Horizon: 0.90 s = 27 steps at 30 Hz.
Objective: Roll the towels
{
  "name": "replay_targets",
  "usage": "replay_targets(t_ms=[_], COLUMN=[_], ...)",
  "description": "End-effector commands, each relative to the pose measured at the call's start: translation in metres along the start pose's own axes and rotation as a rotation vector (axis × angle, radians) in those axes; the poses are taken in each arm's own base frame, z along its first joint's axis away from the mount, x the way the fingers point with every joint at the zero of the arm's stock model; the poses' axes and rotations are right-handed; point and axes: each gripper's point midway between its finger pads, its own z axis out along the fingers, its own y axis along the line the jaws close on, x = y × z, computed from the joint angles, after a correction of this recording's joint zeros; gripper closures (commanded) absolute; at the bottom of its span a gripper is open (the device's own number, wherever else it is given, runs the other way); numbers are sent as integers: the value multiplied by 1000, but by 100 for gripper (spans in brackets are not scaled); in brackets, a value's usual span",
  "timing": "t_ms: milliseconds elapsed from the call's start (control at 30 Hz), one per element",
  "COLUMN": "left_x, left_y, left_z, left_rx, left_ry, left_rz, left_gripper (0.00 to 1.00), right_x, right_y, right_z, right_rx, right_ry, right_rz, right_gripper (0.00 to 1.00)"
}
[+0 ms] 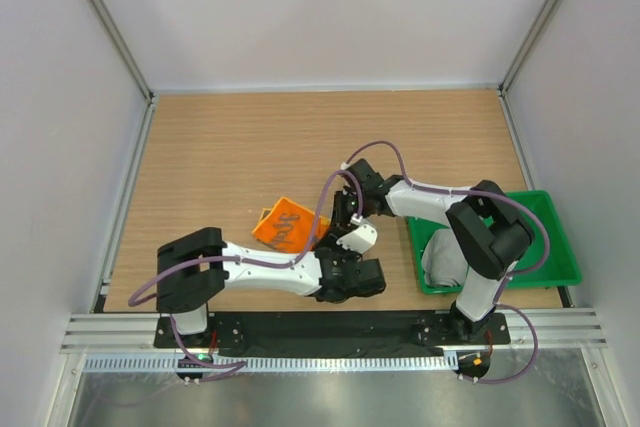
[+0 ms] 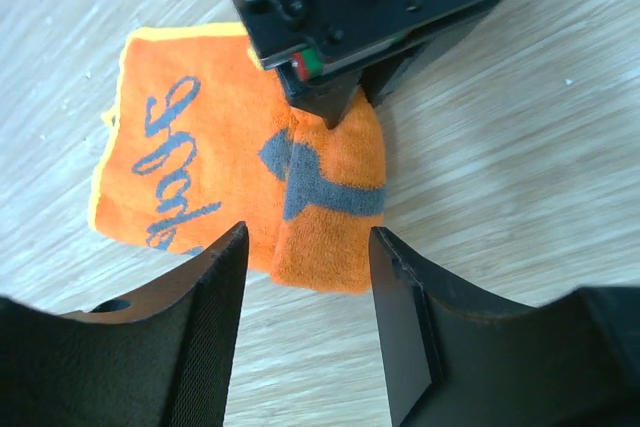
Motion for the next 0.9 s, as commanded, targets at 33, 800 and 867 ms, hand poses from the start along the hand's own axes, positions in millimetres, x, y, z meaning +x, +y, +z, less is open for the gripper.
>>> replay_targets(t_ms=[33, 800, 867], left_x=[-4, 63, 67], left_y=[0, -38, -38], left_z=[-3, 30, 30], left_rx=[-58, 111, 116], left_ry=[-29, 60, 66], left_rz=[26, -57, -58], left_gripper=[48, 58, 63], right_x=[-8, -5, -5], right_y=[13, 15, 16], right_z=[-2, -8, -9], right_rx=[-25, -21, -20], right_ry=[-7, 10, 9], right_rz=[-32, -37, -37], right_gripper=[78, 80, 80])
